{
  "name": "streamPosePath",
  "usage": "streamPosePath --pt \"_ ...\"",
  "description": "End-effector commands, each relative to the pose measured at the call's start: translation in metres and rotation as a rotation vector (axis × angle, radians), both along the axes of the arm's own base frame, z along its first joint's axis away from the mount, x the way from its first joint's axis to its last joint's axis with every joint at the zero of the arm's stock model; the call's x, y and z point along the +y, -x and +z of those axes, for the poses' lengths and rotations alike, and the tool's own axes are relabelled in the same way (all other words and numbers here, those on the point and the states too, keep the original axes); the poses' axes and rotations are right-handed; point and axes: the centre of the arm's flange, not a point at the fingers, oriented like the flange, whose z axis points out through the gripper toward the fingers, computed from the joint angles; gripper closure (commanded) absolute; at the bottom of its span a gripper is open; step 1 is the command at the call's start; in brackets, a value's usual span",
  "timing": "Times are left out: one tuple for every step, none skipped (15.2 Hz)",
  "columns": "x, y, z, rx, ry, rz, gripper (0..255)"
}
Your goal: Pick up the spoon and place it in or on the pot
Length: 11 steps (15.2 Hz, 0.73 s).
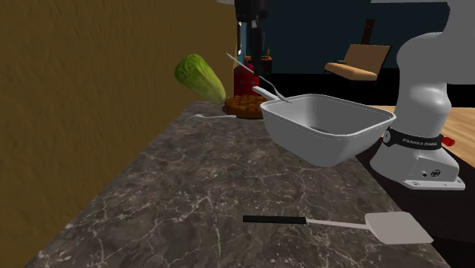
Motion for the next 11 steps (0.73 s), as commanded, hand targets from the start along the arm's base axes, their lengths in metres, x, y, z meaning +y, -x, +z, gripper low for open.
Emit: streamPosePath --pt "-0.017 0.022 0.002 0.0 -0.001 0.001 255" --pt "-0.026 0.031 0.003 0.0 -0.001 0.001 255" --pt "-0.035 0.041 0.003 0.0 -0.001 0.001 255" --pt "-0.044 0.05 0.004 0.0 -0.001 0.001 255" --pt "-0.053 0.06 0.004 0.0 -0.001 0.001 255" --pt "-0.063 0.069 0.005 0.0 -0.001 0.001 255" --pt "-0.072 0.079 0.005 0.0 -0.001 0.001 255" --pt "-0.081 0.088 0.006 0.0 -0.001 0.001 255" --pt "-0.092 0.1 0.006 0.0 -0.001 0.001 255" --pt "-0.092 0.1 0.001 0.0 -0.001 0.001 255" --pt "-0.092 0.1 -0.004 0.0 -0.001 0.001 255"
